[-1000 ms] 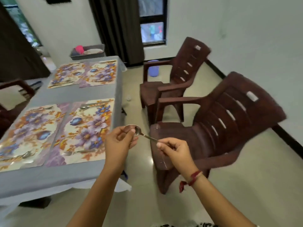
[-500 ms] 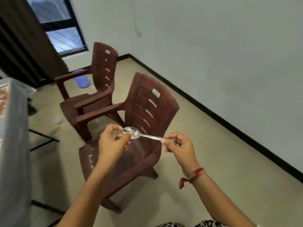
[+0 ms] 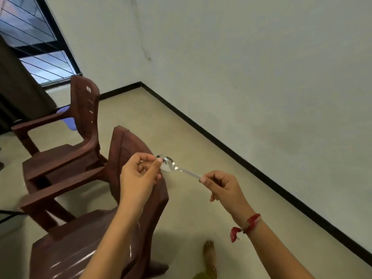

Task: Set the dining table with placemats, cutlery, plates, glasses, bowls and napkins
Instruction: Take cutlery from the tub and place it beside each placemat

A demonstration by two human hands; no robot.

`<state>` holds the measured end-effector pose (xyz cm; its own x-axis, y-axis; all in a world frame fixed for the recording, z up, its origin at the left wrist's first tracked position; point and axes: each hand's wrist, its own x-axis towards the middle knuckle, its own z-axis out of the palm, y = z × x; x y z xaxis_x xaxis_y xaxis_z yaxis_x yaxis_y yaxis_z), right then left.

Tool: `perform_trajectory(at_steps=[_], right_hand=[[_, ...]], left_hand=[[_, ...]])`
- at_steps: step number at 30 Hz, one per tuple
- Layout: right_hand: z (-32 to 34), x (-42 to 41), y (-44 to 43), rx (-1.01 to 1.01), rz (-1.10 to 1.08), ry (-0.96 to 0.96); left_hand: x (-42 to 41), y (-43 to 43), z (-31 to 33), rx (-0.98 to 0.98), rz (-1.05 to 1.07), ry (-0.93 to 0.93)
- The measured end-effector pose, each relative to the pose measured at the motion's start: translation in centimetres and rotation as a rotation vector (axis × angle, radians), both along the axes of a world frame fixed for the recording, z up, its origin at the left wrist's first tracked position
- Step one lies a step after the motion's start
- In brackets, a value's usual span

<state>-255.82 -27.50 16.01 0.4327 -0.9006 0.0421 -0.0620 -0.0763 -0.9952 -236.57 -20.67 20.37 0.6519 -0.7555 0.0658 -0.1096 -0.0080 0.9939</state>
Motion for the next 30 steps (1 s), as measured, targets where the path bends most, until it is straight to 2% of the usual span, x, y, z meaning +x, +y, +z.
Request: perform_trajectory(at_steps=[1,3,4,6,7,12,16,20,23,26,30], right_hand=[[0.4,0.2,-0.2,-0.013,0.059,0.048],[-0.2,2.3,-7.4,-0.034,0.198,0.078],[0.1,2.7,-7.4,-0.026,0.227,0.086],[1.0,5.5,-14.8,-0.029,0.34,0.118],[1.6,5.7,-15.1,-0.045,0.352,0.118],[3.9,11.6,-27.9,-0.115,0.461,0.146],[3.4,16.1,-32.7,-0.424,0.45,0.233],[2.1,26.0,-42.3,-0.609,0.69,0.274],[2.3,31.0,-48.0,-0.588,0.857,0.273],[2.4,34.8,-53.5,-0.52,0.968,0.243],[2.3,39.9,-57.7,-0.405,0.946,0.206]], left_hand=[[0.0,0.0,0.2,-0.004,0.003,0.002],[1.5,-6.6,-0.4,-0.036,0.049,-0.004],[1.6,-6.6,0.0,-0.032,0.062,-0.006],[3.8,-13.0,0.4,-0.048,0.166,0.033],[3.8,-13.1,1.2,-0.059,0.168,0.031],[8.8,-21.3,2.1,-0.014,0.296,0.06],[11.0,-24.2,1.7,0.035,0.4,0.076],[16.3,-32.0,-0.1,0.042,0.637,0.101],[19.7,-37.4,-0.1,0.038,0.723,0.121],[22.5,-42.9,1.0,0.056,0.72,0.097],[26.0,-46.5,2.4,0.048,0.75,0.074]])
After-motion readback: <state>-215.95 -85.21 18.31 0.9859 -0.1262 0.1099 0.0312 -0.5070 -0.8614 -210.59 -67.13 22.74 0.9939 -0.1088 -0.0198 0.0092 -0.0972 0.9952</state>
